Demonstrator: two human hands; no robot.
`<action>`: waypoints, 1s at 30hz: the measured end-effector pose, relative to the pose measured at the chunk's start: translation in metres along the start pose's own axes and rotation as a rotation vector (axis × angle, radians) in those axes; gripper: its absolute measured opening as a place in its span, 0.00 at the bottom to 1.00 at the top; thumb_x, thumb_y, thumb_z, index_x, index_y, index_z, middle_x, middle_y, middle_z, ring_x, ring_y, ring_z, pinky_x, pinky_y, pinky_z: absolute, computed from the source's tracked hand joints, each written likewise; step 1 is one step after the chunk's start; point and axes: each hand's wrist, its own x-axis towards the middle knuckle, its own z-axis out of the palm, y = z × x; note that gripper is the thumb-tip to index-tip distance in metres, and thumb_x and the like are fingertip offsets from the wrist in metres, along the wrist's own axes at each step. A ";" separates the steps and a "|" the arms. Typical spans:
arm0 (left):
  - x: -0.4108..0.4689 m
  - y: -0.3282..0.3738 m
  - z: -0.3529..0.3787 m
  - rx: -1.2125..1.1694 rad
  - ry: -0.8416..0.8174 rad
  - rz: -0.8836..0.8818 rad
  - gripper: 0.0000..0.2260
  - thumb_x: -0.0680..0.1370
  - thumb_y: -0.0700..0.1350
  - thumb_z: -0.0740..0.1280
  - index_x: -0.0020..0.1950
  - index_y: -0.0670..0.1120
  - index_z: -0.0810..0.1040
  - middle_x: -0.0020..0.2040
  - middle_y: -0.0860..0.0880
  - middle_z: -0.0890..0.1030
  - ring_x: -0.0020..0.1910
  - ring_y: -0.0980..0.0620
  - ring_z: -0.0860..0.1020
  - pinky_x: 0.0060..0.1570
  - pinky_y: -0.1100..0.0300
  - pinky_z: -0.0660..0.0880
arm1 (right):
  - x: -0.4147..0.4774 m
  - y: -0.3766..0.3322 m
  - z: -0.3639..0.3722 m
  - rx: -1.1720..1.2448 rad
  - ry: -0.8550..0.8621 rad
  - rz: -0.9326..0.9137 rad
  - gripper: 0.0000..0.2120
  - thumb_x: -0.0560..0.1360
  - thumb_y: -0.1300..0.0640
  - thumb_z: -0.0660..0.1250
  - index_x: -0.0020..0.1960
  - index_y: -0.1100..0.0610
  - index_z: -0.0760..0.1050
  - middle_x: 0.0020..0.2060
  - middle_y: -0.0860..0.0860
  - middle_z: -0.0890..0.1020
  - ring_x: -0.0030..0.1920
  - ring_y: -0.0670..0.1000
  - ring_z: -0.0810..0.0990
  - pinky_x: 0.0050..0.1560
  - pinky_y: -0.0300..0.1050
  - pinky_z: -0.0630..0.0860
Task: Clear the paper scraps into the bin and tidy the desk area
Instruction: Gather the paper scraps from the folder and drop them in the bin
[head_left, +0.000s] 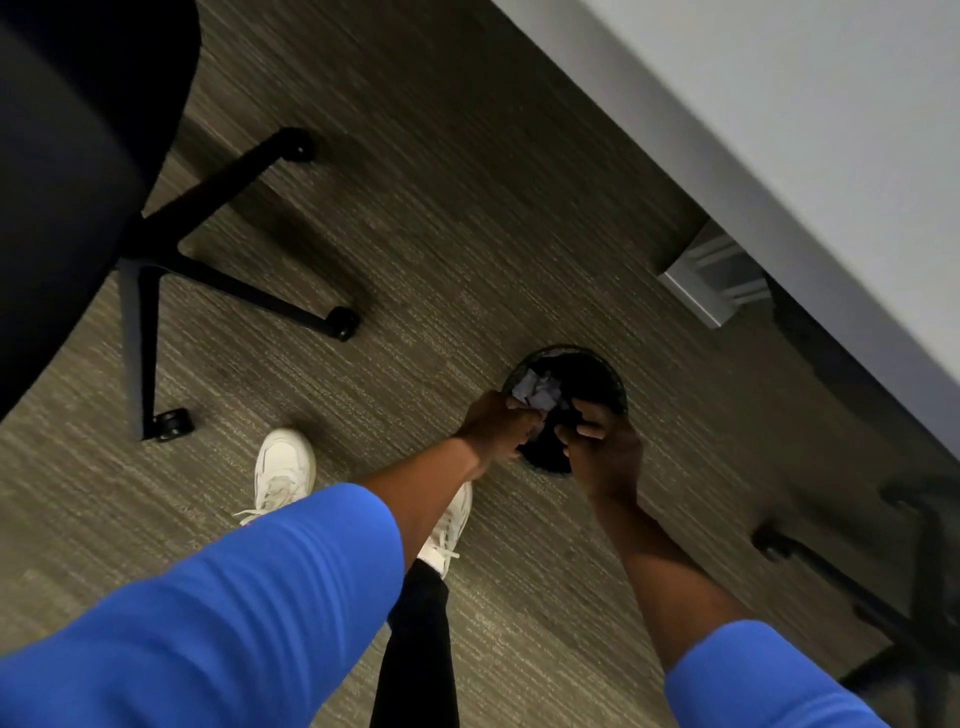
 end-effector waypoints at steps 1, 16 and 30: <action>-0.002 0.003 -0.007 0.065 0.023 0.024 0.10 0.80 0.45 0.72 0.53 0.38 0.85 0.49 0.37 0.86 0.49 0.44 0.83 0.52 0.48 0.83 | -0.002 -0.004 0.003 0.016 0.001 -0.010 0.16 0.72 0.63 0.79 0.60 0.57 0.85 0.56 0.58 0.88 0.53 0.59 0.88 0.51 0.62 0.85; -0.109 0.074 -0.227 0.433 0.585 0.289 0.06 0.79 0.43 0.70 0.51 0.41 0.84 0.47 0.43 0.88 0.51 0.41 0.87 0.45 0.59 0.78 | -0.059 -0.176 0.089 0.190 -0.300 -0.085 0.18 0.77 0.73 0.69 0.58 0.55 0.81 0.49 0.59 0.86 0.55 0.66 0.85 0.59 0.66 0.82; -0.216 0.120 -0.440 0.191 0.932 0.534 0.06 0.82 0.46 0.69 0.49 0.51 0.85 0.37 0.54 0.88 0.33 0.58 0.83 0.47 0.51 0.85 | -0.137 -0.327 0.172 0.299 -0.376 -0.164 0.15 0.78 0.65 0.71 0.54 0.44 0.84 0.38 0.49 0.87 0.38 0.52 0.87 0.40 0.63 0.87</action>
